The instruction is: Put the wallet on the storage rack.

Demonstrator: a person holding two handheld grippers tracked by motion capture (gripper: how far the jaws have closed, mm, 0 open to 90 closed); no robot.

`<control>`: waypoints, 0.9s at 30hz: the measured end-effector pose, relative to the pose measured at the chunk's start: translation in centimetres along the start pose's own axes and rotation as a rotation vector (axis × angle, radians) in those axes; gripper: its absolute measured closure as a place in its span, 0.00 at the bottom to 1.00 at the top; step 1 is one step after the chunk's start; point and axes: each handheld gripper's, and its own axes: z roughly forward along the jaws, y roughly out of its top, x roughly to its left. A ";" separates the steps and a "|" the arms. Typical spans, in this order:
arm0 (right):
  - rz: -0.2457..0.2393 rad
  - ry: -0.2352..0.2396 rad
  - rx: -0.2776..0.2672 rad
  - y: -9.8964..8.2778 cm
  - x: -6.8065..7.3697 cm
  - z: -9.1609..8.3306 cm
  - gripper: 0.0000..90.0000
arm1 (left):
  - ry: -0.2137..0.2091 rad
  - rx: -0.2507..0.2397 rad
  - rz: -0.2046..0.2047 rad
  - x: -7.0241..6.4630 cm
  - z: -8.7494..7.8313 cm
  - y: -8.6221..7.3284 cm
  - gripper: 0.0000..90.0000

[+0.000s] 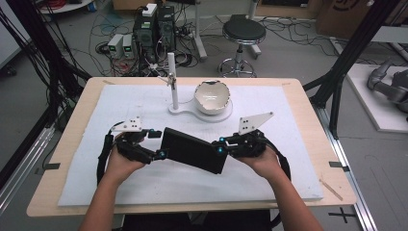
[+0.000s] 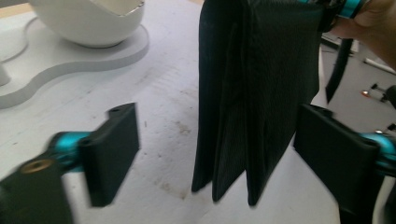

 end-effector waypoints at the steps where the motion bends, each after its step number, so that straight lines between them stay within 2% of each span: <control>1: 0.002 0.015 0.002 0.0 0.0 0.1 0.93 | -0.026 0.003 0.002 0.1 0.0 0.0 0.33; 2: -0.002 0.034 0.000 0.0 0.0 0.3 0.93 | -0.099 -0.007 0.003 0.1 0.2 -0.1 0.42; 3: -0.002 0.034 0.000 0.0 0.0 0.3 0.93 | -0.099 -0.007 0.003 0.1 0.2 -0.1 0.51; 4: -0.005 0.051 0.000 -0.1 -0.1 0.4 0.93 | -0.137 -0.010 0.008 0.0 0.3 -0.1 0.51; 5: -0.001 0.060 0.005 -0.1 -0.1 0.7 0.93 | -0.138 -0.008 0.012 0.0 0.4 0.0 0.66; 6: -0.001 0.060 0.005 -0.1 -0.1 0.7 0.93 | -0.132 -0.006 0.007 -0.1 0.4 0.0 0.66; 7: 0.007 0.050 0.000 -0.4 -0.5 0.5 0.93 | -0.161 -0.012 0.005 0.0 0.2 0.0 0.78; 8: 0.007 0.050 0.000 -0.4 -0.5 0.5 0.93 | -0.170 -0.019 0.010 -0.2 0.2 0.1 0.78; 9: 0.020 0.041 -0.014 -0.6 -0.9 0.3 0.93 | -0.162 -0.018 0.028 -0.6 0.0 0.3 0.83; 11: 0.023 0.031 -0.022 -0.7 -1.1 0.3 0.92 | -0.153 -0.021 0.035 -0.9 0.0 0.4 0.84; 13: 0.031 0.024 -0.035 -0.8 -1.1 0.2 0.91 | -0.167 -0.027 0.028 -1.1 -0.1 0.6 0.84; 15: 0.037 -0.006 -0.050 -0.9 -1.1 0.0 0.83 | -0.177 -0.032 0.034 -1.3 -0.1 0.8 0.85; 17: 0.048 -0.071 -0.060 -1.0 -1.3 -0.4 0.68 | -0.163 -0.037 0.030 -1.5 -0.3 1.2 0.85; 18: 0.062 -0.123 -0.068 -1.3 -1.6 -0.9 0.61 | -0.143 -0.050 0.036 -1.6 -0.8 1.5 0.85; 20: 0.073 -0.134 -0.071 -1.5 -1.7 -1.2 0.58 | -0.135 -0.057 0.038 -1.6 -1.2 1.7 0.85; 21: 0.104 -0.184 -0.068 -2.1 -1.8 -2.0 0.52 | -0.109 -0.066 0.031 -1.6 -1.6 2.2 0.85; 22: 0.114 -0.192 -0.068 -2.4 -1.9 -2.3 0.51 | -0.109 -0.066 0.031 -1.6 -1.6 2.2 0.85; 24: 0.125 -0.208 -0.069 -2.7 -1.8 -2.7 0.47 | -0.067 -0.053 0.029 -1.6 -2.1 3.2 0.85; 25: 0.142 -0.255 -0.074 -3.4 -1.7 -3.4 0.44 | -0.046 -0.045 0.034 -1.6 -2.2 3.7 0.85; 26: 0.142 -0.267 -0.076 -3.7 -1.7 -3.7 0.41 | -0.016 -0.026 0.037 -1.6 -2.4 4.7 0.85; 27: 0.147 -0.281 -0.075 -4.1 -1.5 -4.0 0.41 | -0.016 -0.026 0.037 -1.6 -2.4 4.7 0.85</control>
